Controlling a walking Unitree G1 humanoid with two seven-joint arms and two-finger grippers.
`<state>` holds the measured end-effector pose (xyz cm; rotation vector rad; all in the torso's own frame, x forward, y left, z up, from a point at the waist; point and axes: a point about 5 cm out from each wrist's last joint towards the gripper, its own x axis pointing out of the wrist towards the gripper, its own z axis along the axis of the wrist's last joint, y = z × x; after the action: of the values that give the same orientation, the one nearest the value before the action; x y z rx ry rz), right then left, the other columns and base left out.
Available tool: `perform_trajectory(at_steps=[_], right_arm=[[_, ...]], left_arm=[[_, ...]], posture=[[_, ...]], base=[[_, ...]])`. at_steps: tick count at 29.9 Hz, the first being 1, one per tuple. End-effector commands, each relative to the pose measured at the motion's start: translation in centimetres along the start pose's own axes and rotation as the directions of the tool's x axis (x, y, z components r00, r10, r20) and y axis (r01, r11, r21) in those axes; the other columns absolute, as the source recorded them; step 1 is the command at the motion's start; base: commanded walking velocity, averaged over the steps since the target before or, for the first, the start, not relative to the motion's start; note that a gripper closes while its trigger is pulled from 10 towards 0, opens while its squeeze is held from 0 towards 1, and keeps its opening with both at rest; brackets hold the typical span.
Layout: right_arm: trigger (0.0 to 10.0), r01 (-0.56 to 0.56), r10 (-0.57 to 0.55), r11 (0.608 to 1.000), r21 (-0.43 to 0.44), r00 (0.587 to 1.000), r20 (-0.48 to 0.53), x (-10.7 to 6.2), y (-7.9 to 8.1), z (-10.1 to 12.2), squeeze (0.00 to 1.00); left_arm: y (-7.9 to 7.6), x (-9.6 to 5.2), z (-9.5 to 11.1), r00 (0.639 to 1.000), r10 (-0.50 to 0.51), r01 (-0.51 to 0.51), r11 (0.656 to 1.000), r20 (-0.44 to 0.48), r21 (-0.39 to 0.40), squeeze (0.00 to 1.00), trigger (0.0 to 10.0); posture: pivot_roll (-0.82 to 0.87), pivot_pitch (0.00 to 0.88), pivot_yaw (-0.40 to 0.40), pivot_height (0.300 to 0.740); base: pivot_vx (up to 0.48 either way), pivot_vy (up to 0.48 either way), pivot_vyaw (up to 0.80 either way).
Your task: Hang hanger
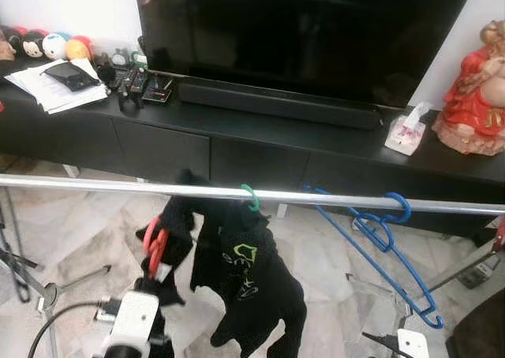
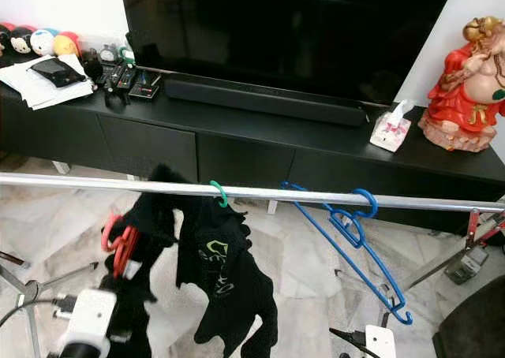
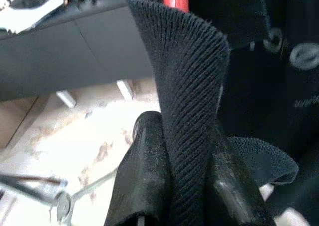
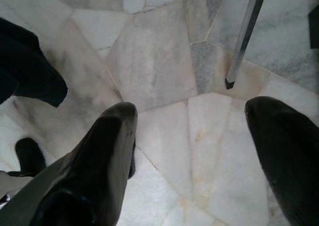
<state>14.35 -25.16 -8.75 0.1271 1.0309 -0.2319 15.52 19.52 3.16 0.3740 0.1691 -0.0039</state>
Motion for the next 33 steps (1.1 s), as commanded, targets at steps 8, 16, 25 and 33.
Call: perform_trajectory(at_steps=[8, 16, 25, 33], right_arm=[[10.0, 0.01, -0.01, 1.0, 0.01, 1.0, 0.002, -0.1, -0.1, -0.2, 0.0], [10.0, 0.021, -0.022, 0.999, 0.037, 1.0, 0.002, -0.1, 0.1, -0.6, 0.0], [10.0, 0.03, -0.029, 0.996, 0.085, 0.999, -0.018, -0.2, 0.3, -1.6, 0.0], [10.0, 0.034, -0.032, 0.991, 0.13, 0.999, -0.017, -0.2, 0.6, -2.0, 0.0]], left_arm=[[0.9, 1.8, -6.4, 0.941, 0.086, -0.15, 0.974, -0.328, -0.172, 0.0, 10.0], [0.5, 1.8, -10.6, 0.831, 0.02, -0.172, 0.959, -0.555, -0.223, 0.0, 10.0], [0.7, 2.7, -11.2, 0.799, -0.056, -0.097, 0.97, -0.598, -0.221, 0.0, 10.0], [1.0, 3.2, -11.1, 0.804, -0.064, -0.075, 0.975, -0.591, -0.208, 0.0, 10.0]], posture=[[0.09, 0.0, -0.092, 0.74], [0.04, 0.0, -0.061, 0.74], [-0.01, 0.0, -0.007, 0.74], [-0.02, 0.0, 0.017, 0.74]], base=[[0.0, 0.0, 0.0], [0.0, 0.0, 0.0], [-0.118, 0.0, 0.0], [-0.268, 0.0, 0.0]])
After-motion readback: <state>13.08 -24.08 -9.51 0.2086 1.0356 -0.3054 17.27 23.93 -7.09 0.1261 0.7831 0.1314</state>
